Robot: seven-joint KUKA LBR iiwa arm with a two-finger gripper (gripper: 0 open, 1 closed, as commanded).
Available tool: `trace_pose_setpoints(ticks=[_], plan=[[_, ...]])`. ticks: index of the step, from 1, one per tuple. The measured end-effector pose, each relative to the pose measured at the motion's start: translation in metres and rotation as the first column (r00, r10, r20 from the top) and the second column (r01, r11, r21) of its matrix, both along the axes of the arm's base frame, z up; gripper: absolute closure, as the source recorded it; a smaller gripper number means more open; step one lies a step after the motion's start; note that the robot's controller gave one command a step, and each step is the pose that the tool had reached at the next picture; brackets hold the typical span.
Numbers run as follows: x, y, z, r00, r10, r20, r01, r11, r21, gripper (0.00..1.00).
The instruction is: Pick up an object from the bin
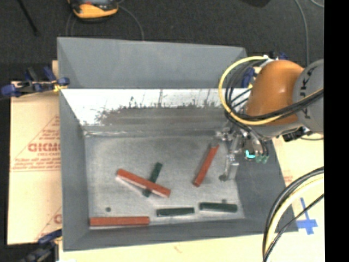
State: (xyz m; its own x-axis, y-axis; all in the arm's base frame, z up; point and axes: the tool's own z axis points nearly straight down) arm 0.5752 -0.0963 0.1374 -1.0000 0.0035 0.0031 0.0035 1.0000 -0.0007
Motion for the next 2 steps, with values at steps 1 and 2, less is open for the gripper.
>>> trace_pose_setpoints(ticks=[1,2], plan=[[0.002,0.0,0.004,1.0,0.002,0.007,-0.002,1.0,-0.001,0.0],[0.028,0.018,-0.025,0.998,0.052,0.017,-0.052,0.999,-0.004,0.0]])
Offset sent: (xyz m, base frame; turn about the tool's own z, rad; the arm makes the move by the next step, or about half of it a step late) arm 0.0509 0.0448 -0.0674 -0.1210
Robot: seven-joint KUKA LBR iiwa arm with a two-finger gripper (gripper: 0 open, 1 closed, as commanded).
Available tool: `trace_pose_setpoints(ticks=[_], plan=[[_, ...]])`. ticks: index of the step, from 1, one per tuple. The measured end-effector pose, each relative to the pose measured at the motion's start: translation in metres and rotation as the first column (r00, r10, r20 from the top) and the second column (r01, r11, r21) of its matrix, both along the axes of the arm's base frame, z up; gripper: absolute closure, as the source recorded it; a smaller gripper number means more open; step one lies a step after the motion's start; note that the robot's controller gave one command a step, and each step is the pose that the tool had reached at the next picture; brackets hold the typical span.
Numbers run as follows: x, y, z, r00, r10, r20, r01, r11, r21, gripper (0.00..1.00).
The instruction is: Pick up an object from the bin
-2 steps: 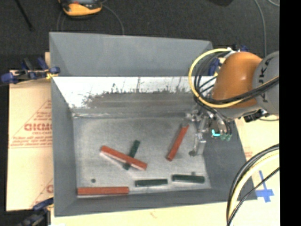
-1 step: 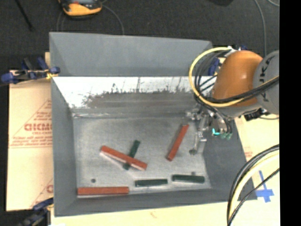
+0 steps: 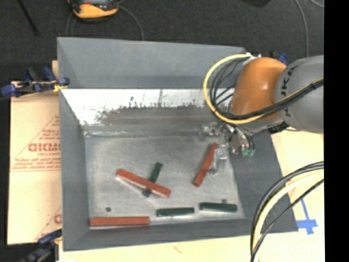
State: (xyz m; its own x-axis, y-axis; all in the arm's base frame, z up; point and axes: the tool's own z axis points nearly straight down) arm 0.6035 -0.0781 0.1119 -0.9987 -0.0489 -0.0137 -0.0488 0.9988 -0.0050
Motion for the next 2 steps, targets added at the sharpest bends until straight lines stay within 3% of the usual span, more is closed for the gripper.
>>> trace_pose_setpoints(ticks=[1,2], plan=[[-0.0142,-0.0075,-0.0402,0.948,0.319,-0.007,-0.319,0.948,0.001,1.0],[-0.0142,-0.0075,-0.0401,0.948,0.319,-0.008,-0.319,0.948,0.0,1.0]])
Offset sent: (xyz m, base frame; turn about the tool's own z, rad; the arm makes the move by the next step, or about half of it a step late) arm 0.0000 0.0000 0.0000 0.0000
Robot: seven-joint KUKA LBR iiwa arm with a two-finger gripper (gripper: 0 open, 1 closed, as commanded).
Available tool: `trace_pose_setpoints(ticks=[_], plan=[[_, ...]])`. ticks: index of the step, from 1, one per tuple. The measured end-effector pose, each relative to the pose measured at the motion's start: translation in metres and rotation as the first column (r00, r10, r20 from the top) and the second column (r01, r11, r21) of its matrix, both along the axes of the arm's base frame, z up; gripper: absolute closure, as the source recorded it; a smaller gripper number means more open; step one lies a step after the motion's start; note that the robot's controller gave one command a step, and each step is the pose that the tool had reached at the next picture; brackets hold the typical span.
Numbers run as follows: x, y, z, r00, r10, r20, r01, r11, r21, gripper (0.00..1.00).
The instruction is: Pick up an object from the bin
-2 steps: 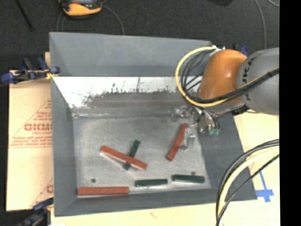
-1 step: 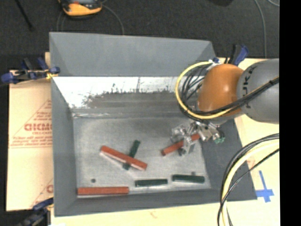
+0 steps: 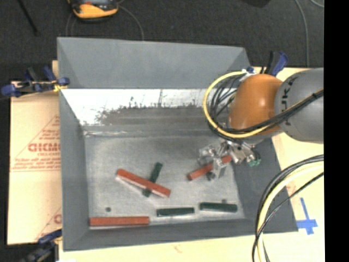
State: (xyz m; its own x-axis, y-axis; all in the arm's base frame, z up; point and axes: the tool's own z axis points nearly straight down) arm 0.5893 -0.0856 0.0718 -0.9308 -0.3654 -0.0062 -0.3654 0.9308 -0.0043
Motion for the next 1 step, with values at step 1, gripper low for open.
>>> trace_pose_setpoints(ticks=[1], plan=[[0.009,-0.0122,0.1858,1.0,-0.008,0.006,0.008,1.0,-0.001,1.0]])
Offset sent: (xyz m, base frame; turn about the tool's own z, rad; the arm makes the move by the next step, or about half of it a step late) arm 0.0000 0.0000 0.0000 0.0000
